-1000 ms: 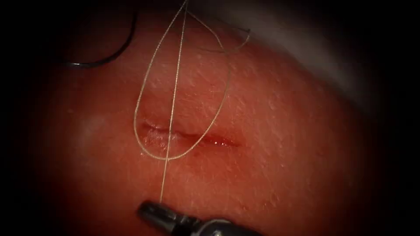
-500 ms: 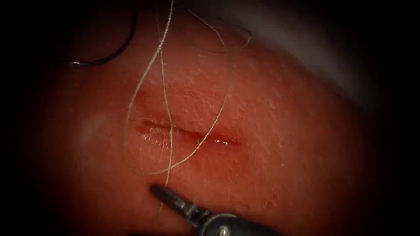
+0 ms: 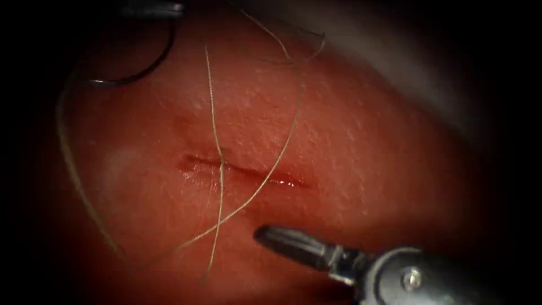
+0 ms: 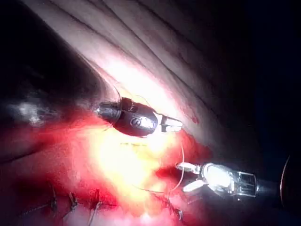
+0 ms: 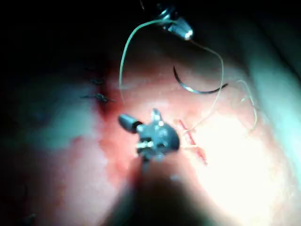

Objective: Wound Closure

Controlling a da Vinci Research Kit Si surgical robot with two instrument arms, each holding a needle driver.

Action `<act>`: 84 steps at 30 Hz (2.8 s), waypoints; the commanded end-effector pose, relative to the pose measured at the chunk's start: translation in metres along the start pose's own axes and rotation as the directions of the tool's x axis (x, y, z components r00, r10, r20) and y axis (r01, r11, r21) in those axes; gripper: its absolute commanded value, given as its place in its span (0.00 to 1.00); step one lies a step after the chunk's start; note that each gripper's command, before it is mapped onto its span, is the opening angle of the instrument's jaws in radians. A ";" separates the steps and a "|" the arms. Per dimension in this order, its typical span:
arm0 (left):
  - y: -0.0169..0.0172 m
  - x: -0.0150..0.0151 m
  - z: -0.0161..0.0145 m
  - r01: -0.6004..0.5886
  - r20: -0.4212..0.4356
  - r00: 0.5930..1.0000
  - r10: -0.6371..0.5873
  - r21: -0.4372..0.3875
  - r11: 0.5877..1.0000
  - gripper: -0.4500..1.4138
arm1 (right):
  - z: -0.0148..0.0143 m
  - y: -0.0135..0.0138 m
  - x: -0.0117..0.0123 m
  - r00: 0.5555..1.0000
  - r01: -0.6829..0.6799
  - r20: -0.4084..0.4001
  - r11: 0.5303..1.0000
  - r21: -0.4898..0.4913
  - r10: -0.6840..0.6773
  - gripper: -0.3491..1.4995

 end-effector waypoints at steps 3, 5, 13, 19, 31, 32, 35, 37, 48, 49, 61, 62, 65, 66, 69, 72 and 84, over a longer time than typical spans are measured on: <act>0.0035 0.0006 0.0007 0.005 -0.052 0.999 -0.007 -0.026 1.000 0.05 | 0.0021 0.0039 0.0005 1.000 0.008 -0.012 0.999 -0.034 -0.009 0.41; 0.0048 0.0009 0.0009 0.013 -0.056 0.998 -0.014 -0.021 1.000 0.05 | 0.0031 0.0052 0.0004 1.000 0.011 -0.014 0.999 -0.043 -0.012 0.36; 0.0074 0.0009 0.0015 0.042 -0.090 0.995 -0.043 -0.007 0.999 0.05 | 0.0085 0.0084 -0.0012 0.999 0.031 -0.011 0.999 -0.034 -0.032 0.24; 0.0090 0.0000 0.0020 0.062 -0.098 0.993 -0.063 -0.014 0.998 0.05 | 0.0126 0.0106 -0.0010 0.999 0.041 0.000 0.999 -0.009 -0.041 0.16; 0.0122 -0.0025 0.0034 0.068 -0.097 0.993 -0.071 -0.032 0.997 0.05 | 0.0157 0.0127 -0.0020 0.993 -0.008 -0.117 0.999 0.034 0.012 0.14; 0.0124 -0.0030 0.0035 0.069 -0.097 0.993 -0.072 -0.035 0.997 0.05 | 0.0156 0.0129 -0.0019 0.990 -0.019 -0.136 0.999 0.042 0.024 0.14; 0.0127 -0.0047 0.0035 0.067 -0.095 0.993 -0.071 -0.044 0.997 0.05 | 0.0152 0.0135 -0.0019 0.983 -0.053 -0.174 0.996 0.072 0.065 0.14; 0.0127 -0.0059 0.0033 0.081 -0.092 0.992 -0.085 -0.048 0.996 0.05 | 0.0148 0.0138 -0.0019 0.980 -0.065 -0.180 0.993 0.097 0.082 0.14; 0.0125 -0.0138 -0.0003 0.158 -0.040 0.987 -0.158 0.007 0.987 0.05 | 0.0123 0.0139 -0.0020 0.953 -0.064 -0.260 0.942 0.329 0.155 0.12; 0.0125 -0.0143 -0.0004 0.166 -0.037 0.986 -0.165 0.010 0.986 0.05 | 0.0122 0.0139 -0.0020 0.953 -0.063 -0.258 0.938 0.340 0.158 0.12; 0.0113 -0.0175 -0.0014 0.191 -0.027 0.981 -0.190 0.022 0.981 0.05 | 0.0116 0.0122 -0.0019 0.961 -0.040 -0.207 0.836 0.547 0.182 0.16; 0.0111 -0.0176 -0.0016 0.191 -0.026 0.981 -0.190 0.024 0.981 0.05 | 0.0114 0.0122 -0.0020 0.964 -0.040 -0.193 0.820 0.572 0.181 0.16; 0.0109 -0.0176 -0.0021 0.191 -0.026 0.981 -0.190 0.025 0.981 0.05 | 0.0108 0.0123 -0.0019 0.973 -0.044 -0.153 0.786 0.617 0.175 0.16; 0.0108 -0.0177 -0.0023 0.191 -0.026 0.981 -0.190 0.025 0.981 0.05 | 0.0106 0.0124 -0.0020 0.983 -0.052 -0.102 0.764 0.643 0.153 0.16; 0.0107 -0.0177 -0.0025 0.191 -0.025 0.981 -0.191 0.026 0.981 0.05 | 0.0106 0.0123 -0.0025 0.991 -0.058 -0.051 0.736 0.675 0.124 0.20; 0.0105 -0.0177 -0.0024 0.191 -0.025 0.981 -0.191 0.027 0.981 0.05 | 0.0106 0.0119 -0.0030 0.996 -0.049 -0.018 0.696 0.717 0.089 0.23; 0.0102 -0.0180 -0.0024 0.196 -0.025 0.980 -0.195 0.028 0.980 0.05 | 0.0114 0.0104 -0.0033 0.999 -0.010 0.036 0.591 0.807 -0.032 0.52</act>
